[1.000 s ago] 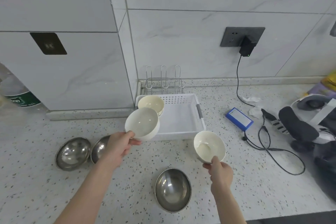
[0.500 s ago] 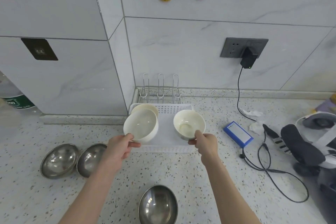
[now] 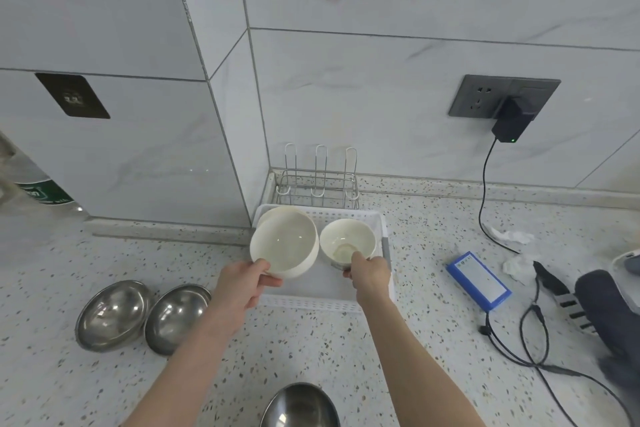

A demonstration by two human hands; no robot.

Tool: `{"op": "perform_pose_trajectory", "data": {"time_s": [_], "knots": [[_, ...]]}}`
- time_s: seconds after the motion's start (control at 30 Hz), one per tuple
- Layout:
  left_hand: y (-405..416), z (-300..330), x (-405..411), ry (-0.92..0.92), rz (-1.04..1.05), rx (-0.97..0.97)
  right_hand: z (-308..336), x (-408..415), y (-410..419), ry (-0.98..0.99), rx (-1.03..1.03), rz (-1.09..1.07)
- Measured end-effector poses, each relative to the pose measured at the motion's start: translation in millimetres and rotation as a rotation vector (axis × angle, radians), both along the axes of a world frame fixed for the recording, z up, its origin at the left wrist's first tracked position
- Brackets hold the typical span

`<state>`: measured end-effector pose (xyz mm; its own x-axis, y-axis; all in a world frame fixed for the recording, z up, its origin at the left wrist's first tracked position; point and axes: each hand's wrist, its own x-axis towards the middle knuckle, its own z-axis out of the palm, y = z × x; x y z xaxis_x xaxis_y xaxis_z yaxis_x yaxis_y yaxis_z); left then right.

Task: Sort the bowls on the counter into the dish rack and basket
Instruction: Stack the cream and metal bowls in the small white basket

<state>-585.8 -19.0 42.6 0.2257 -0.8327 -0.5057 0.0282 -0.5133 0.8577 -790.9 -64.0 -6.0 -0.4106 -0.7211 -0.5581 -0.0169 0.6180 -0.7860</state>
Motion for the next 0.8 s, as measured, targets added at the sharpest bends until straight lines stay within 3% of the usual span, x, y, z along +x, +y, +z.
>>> {"op": "perform_pose_trajectory", "data": {"time_s": [0.53, 0.7, 0.8], "knots": [[-7.2, -5.0, -15.5, -0.031, -0.051, 0.014, -12.9, -3.4, -6.4, 0.028, 0.054, 0.081], [-21.0, -10.9, -28.5, -0.137, -0.126, -0.004, 6.2, -21.9, 5.2, 0.324, -0.106, 0.231], [-34.4, -16.8, -42.2, -0.184, -0.151, -0.020, 20.0, -32.1, 16.2, 0.264, -0.223, 0.307]]}}
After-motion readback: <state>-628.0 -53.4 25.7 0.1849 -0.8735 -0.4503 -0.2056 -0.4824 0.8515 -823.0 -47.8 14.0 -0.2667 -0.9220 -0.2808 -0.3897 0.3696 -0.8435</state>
